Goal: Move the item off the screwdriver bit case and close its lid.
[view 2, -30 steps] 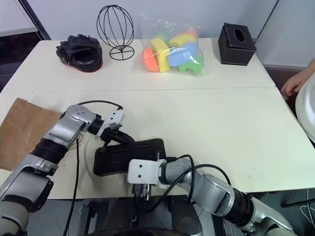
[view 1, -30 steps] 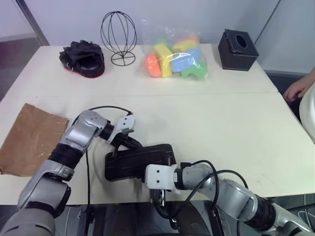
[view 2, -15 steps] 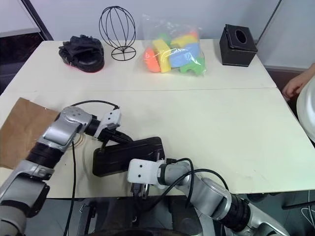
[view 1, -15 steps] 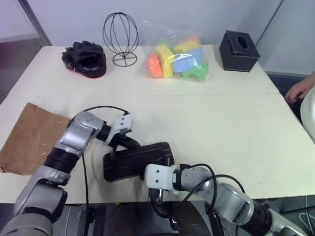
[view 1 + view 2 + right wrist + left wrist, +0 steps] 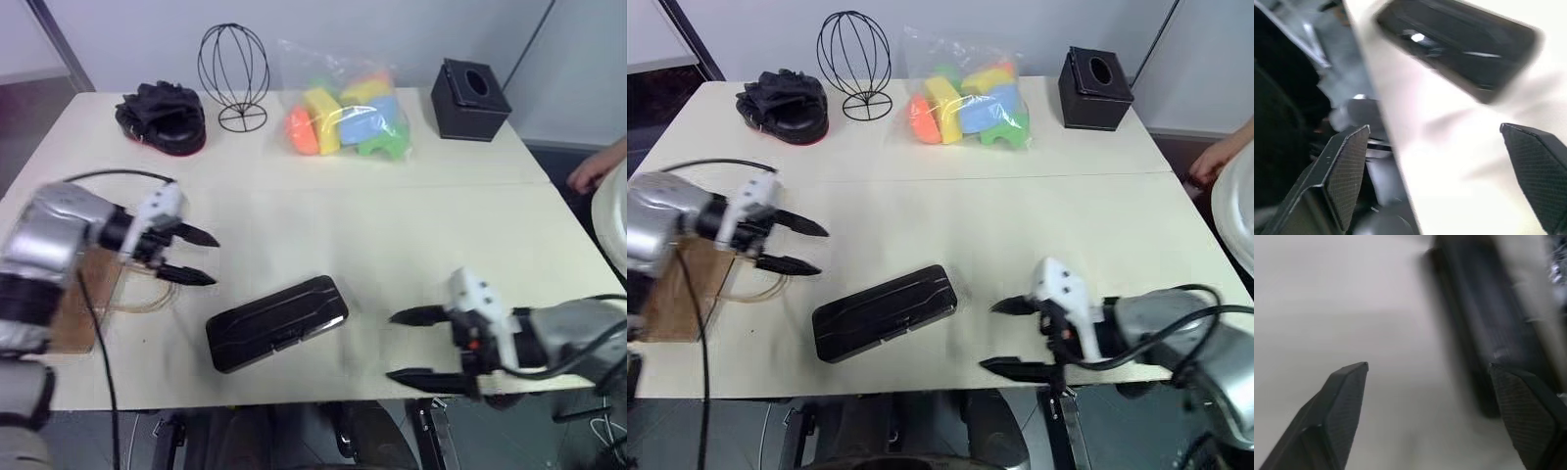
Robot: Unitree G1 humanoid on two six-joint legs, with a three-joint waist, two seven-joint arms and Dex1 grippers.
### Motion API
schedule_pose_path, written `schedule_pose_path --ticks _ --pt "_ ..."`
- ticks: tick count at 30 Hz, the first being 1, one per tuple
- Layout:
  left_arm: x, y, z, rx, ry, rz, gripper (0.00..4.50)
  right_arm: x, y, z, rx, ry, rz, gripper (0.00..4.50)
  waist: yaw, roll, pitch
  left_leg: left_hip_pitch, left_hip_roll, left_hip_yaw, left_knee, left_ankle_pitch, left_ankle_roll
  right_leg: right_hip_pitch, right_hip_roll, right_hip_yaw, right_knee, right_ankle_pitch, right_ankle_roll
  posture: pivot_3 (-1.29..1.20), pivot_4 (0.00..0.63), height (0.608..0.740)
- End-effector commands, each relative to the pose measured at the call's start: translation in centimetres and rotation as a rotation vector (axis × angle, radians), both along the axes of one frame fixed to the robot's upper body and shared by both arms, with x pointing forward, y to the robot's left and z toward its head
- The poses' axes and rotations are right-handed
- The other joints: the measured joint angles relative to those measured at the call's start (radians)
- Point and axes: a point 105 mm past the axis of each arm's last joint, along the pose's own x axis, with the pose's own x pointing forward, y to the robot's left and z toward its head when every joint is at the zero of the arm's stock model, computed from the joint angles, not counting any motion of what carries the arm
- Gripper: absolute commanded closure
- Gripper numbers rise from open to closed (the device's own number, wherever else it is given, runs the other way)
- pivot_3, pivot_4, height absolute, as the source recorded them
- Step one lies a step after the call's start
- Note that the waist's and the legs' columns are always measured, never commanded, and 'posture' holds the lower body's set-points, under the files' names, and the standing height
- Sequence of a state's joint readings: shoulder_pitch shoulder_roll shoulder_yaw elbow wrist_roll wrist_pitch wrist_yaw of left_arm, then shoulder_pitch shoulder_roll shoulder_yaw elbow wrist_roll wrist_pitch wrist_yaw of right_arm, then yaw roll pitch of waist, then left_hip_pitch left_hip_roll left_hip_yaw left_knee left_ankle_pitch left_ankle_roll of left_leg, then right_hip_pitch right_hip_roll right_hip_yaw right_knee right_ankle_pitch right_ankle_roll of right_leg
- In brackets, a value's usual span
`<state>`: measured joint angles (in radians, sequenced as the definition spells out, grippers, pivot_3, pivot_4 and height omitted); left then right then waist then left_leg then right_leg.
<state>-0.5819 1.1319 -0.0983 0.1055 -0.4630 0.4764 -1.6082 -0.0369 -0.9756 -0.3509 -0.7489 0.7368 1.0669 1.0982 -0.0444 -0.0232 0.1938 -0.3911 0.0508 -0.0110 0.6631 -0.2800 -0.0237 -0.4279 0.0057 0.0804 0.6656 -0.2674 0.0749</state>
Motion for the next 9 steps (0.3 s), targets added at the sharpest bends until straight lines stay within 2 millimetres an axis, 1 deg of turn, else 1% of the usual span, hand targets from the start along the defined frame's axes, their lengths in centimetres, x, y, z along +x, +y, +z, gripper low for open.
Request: schedule_pose_path --ticks 1,2,4,7,9 --pt "-3.7 0.5 3.0 -0.085 -0.032 0.055 0.28 2.0 -3.4 2.3 -0.054 -0.134 -0.086 0.0 0.0 0.0 0.0 0.0 0.0 0.0 0.0 0.0 0.0 0.0 0.0 0.0 0.0 0.0 0.0 0.0 0.15 0.737" --pt "-4.5 1.0 2.8 -0.089 -0.039 0.105 0.28 2.4 -4.1 2.4 -0.076 -0.156 -0.101 0.0 -0.001 0.0 0.0 0.0 0.0 0.001 0.0 0.0 0.0 0.0 -0.001 0.0 0.0 0.0 0.0 0.0 0.15 0.737" --pt "-5.7 1.5 2.4 -0.107 -0.043 0.183 0.28 2.9 -4.6 2.6 -0.091 -0.179 -0.104 0.0 0.0 0.0 0.0 0.001 0.0 0.002 0.0 0.0 0.0 0.0 -0.001 0.001 -0.001 -0.001 0.0 0.0 0.15 0.737" --pt "-7.0 1.4 2.2 -0.157 -0.053 0.271 0.28 3.7 -4.5 3.0 -0.06 -0.206 -0.103 0.0 0.003 0.0 0.001 0.001 0.0 0.001 0.0 0.0 0.0 0.0 -0.001 0.001 0.0 -0.002 -0.003 0.0 0.15 0.737" --pt "-7.2 1.2 2.0 -0.174 -0.081 0.317 0.28 4.2 -4.0 3.0 -0.039 -0.215 -0.099 0.0 0.003 0.0 0.001 0.001 0.0 0.002 0.001 0.0 0.0 0.0 -0.001 0.001 0.0 -0.002 -0.003 0.0 0.15 0.737"
